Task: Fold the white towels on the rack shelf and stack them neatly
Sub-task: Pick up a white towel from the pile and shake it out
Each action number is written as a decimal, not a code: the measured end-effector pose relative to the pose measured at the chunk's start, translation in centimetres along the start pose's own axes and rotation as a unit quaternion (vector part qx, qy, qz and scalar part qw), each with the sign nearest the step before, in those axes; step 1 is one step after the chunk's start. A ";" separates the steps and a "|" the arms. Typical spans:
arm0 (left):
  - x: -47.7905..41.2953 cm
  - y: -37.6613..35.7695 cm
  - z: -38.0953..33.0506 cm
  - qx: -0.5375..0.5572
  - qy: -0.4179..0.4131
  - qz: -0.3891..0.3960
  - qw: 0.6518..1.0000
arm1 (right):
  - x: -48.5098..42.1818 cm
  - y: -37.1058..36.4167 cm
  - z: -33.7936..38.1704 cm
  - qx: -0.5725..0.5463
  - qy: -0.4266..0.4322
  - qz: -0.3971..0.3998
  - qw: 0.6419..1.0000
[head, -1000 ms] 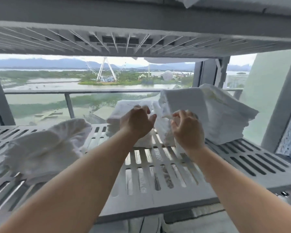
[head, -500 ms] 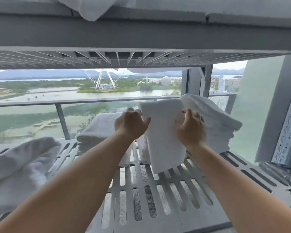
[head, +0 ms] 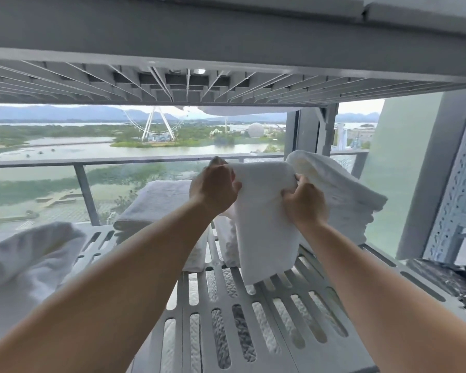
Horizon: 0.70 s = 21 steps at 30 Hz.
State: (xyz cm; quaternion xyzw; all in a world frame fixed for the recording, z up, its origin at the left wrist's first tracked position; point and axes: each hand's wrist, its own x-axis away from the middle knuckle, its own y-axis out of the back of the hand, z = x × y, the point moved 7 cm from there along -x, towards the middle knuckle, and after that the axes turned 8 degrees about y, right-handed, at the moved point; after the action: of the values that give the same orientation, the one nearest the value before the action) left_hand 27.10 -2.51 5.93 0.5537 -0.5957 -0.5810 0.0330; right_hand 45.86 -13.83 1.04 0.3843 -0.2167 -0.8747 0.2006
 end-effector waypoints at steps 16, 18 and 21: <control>5.6 2.9 -0.7 0.064 0.001 -0.090 0.994 | 5.2 3.3 2.4 -0.074 0.100 -0.091 0.988; 6.4 3.6 -0.8 0.098 -0.012 -0.094 0.991 | 5.9 3.8 2.7 -0.085 0.114 -0.097 0.985; 7.3 4.8 -0.9 0.146 -0.026 -0.100 0.984 | 6.5 4.4 3.4 -0.102 0.138 -0.111 0.979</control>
State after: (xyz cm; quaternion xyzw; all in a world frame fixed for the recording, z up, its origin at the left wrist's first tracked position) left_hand 21.91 -9.58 5.29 0.5939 -0.6160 -0.5029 -0.1221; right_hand 40.00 -20.02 1.68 0.5004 -0.0528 -0.8476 0.1684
